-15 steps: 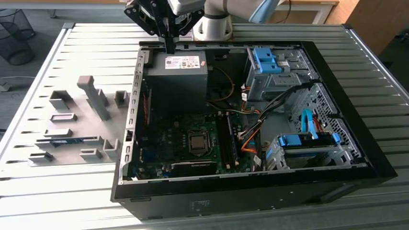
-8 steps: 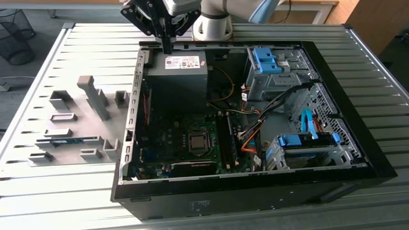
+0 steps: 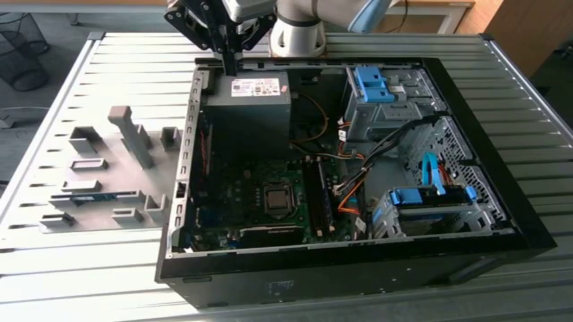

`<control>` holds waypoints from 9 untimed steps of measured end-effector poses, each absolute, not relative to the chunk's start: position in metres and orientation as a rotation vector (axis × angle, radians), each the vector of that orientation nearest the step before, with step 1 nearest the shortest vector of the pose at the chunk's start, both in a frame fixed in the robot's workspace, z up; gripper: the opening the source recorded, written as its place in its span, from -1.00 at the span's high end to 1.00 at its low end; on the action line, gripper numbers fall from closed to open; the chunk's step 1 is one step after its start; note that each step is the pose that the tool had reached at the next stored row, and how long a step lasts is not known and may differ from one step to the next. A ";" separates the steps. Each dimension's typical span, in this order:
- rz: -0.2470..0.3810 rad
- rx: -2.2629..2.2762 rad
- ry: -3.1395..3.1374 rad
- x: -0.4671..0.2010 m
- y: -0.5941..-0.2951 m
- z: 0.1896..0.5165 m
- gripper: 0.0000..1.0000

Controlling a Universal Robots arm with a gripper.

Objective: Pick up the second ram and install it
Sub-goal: 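Reach for the second ram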

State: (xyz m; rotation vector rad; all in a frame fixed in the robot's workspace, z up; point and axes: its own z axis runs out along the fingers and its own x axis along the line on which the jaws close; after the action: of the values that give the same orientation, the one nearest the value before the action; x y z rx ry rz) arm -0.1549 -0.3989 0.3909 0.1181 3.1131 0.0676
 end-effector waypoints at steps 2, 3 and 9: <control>0.068 0.118 3.113 -0.156 -0.399 0.391 0.80; 0.068 0.118 3.113 -0.156 -0.399 0.391 0.80; 0.068 0.118 3.113 -0.159 -0.399 0.391 0.80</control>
State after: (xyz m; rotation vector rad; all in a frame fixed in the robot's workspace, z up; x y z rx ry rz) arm -0.1587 -0.3989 0.3909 0.1180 3.1130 0.0677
